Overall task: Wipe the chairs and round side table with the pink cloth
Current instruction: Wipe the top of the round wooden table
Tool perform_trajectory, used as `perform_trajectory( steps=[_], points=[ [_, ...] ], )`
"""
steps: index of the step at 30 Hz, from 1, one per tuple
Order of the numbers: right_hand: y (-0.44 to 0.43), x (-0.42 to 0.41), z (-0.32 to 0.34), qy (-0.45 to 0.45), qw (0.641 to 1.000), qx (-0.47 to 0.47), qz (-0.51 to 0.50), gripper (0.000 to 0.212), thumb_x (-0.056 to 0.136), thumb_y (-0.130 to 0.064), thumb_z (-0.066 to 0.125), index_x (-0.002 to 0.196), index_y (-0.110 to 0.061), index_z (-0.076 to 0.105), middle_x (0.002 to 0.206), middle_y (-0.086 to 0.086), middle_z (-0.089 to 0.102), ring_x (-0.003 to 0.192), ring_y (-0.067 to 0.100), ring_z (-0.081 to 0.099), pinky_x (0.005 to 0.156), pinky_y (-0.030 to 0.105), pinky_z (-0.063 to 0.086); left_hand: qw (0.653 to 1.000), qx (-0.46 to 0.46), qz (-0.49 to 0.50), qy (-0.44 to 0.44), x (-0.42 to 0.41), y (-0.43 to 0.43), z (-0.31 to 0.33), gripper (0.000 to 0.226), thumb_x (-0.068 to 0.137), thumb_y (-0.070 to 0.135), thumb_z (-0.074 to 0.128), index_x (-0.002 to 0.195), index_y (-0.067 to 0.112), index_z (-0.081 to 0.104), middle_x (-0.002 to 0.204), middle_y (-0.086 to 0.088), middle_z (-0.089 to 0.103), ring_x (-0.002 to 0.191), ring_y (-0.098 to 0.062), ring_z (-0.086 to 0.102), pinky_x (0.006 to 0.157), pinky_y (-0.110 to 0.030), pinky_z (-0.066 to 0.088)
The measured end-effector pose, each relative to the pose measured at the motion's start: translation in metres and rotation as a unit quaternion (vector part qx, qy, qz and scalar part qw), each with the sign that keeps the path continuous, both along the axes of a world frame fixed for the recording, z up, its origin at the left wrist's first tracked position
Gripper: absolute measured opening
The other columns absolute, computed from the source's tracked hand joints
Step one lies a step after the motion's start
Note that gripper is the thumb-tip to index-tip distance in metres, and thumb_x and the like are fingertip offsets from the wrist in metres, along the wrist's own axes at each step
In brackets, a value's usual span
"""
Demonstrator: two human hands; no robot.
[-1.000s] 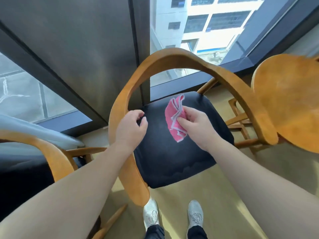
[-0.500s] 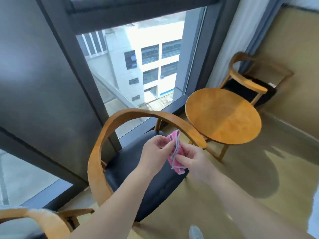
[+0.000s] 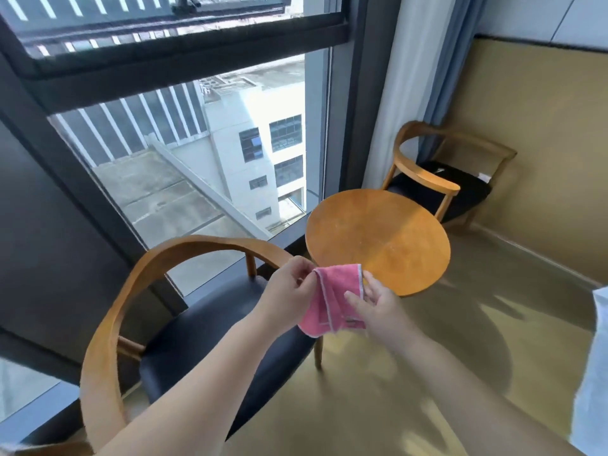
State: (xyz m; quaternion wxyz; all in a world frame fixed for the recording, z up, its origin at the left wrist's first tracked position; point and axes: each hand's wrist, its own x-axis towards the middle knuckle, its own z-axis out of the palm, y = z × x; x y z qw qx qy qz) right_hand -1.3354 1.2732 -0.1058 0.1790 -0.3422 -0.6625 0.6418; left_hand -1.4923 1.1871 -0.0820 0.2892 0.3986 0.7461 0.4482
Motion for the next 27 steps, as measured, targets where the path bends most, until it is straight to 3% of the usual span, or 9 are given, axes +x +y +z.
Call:
perform_trajectory(
  steps=[1, 3, 5, 7, 9, 12, 15, 21, 27],
  points=[
    [0.016, 0.016, -0.003, -0.017, 1.000, 0.013, 0.023, 0.025, 0.089, -0.042, 0.064, 0.107, -0.059, 0.058, 0.117, -0.013, 0.068, 0.111, 0.013, 0.064, 0.094, 0.045, 0.053, 1.000, -0.002, -0.003, 0.006, 0.016, 0.016, 0.001, 0.013, 0.096, 0.026, 0.049, 0.089, 0.022, 0.059, 0.086, 0.002, 0.065, 0.082, -0.014, 0.061, 0.069, -0.026, 0.049],
    [0.046, 0.046, -0.005, -0.096, 0.991, 0.067, 0.064, 0.063, 0.074, -0.065, 0.063, 0.133, -0.047, 0.050, 0.145, -0.016, 0.041, 0.131, 0.002, 0.042, 0.107, 0.035, 0.041, 0.999, -0.007, 0.002, 0.036, 0.045, 0.048, 0.000, 0.013, 0.096, 0.027, 0.049, 0.088, 0.024, 0.058, 0.083, 0.003, 0.065, 0.080, -0.013, 0.060, 0.071, -0.028, 0.049],
    [0.071, 0.072, -0.003, -0.113, 0.985, 0.082, 0.102, 0.067, 0.075, -0.064, 0.064, 0.137, -0.043, 0.050, 0.151, -0.017, 0.030, 0.129, -0.011, 0.032, 0.105, 0.023, 0.037, 0.998, -0.008, 0.001, 0.068, 0.069, 0.078, -0.002, 0.012, 0.096, 0.027, 0.050, 0.087, 0.024, 0.057, 0.081, 0.005, 0.064, 0.079, -0.013, 0.060, 0.071, -0.030, 0.048],
    [0.092, 0.092, 0.001, -0.091, 0.984, 0.080, 0.134, 0.037, 0.087, -0.041, 0.067, 0.122, -0.043, 0.057, 0.133, -0.026, 0.050, 0.107, -0.022, 0.047, 0.089, 0.009, 0.042, 0.996, -0.010, -0.010, 0.085, 0.091, 0.104, -0.003, 0.011, 0.095, 0.024, 0.050, 0.087, 0.023, 0.056, 0.080, 0.005, 0.063, 0.077, -0.015, 0.059, 0.069, -0.030, 0.048],
    [0.115, 0.107, -0.005, -0.109, 0.981, 0.121, 0.105, 0.015, 0.087, -0.029, 0.059, 0.098, -0.029, 0.069, 0.097, -0.012, 0.068, 0.086, -0.004, 0.061, 0.083, 0.029, 0.053, 0.994, -0.021, -0.026, 0.105, 0.108, 0.127, -0.004, 0.010, 0.096, 0.024, 0.049, 0.090, 0.021, 0.056, 0.082, 0.004, 0.063, 0.078, -0.015, 0.059, 0.070, -0.031, 0.048],
    [0.157, 0.123, -0.020, -0.125, 0.982, 0.138, 0.035, 0.024, 0.079, -0.019, 0.048, 0.082, -0.021, 0.072, 0.074, 0.000, 0.067, 0.068, 0.008, 0.054, 0.071, 0.036, 0.050, 0.990, -0.036, -0.040, 0.127, 0.121, 0.159, -0.009, 0.010, 0.097, 0.027, 0.049, 0.095, 0.021, 0.057, 0.087, 0.005, 0.064, 0.082, -0.013, 0.060, 0.073, -0.033, 0.049],
    [0.200, 0.128, -0.023, -0.137, 0.980, 0.144, 0.000, 0.033, 0.086, 0.000, 0.049, 0.084, -0.023, 0.073, 0.075, -0.011, 0.069, 0.068, -0.002, 0.057, 0.067, 0.020, 0.045, 0.987, -0.052, -0.061, 0.138, 0.118, 0.191, -0.017, 0.010, 0.097, 0.029, 0.049, 0.096, 0.022, 0.057, 0.086, 0.010, 0.062, 0.079, -0.008, 0.057, 0.069, -0.026, 0.048],
    [0.310, 0.125, -0.032, -0.152, 0.972, 0.170, -0.059, 0.030, 0.088, 0.003, 0.051, 0.078, -0.020, 0.068, 0.076, -0.004, 0.069, 0.072, 0.011, 0.062, 0.061, 0.011, 0.043, 0.979, -0.072, -0.126, 0.145, 0.097, 0.276, -0.045, 0.007, 0.095, 0.029, 0.054, 0.090, 0.025, 0.057, 0.080, 0.014, 0.058, 0.073, -0.005, 0.053, 0.060, -0.013, 0.037],
    [0.429, 0.108, -0.025, -0.244, 0.943, 0.219, -0.054, 0.022, 0.094, -0.015, 0.054, 0.082, -0.027, 0.067, 0.081, -0.011, 0.066, 0.078, 0.008, 0.062, 0.059, 0.019, 0.046, 0.960, -0.146, -0.215, 0.105, 0.064, 0.380, -0.066, 0.011, 0.089, 0.024, 0.059, 0.097, 0.023, 0.066, 0.085, 0.008, 0.062, 0.072, -0.004, 0.052, 0.057, -0.013, 0.039]
  ],
)
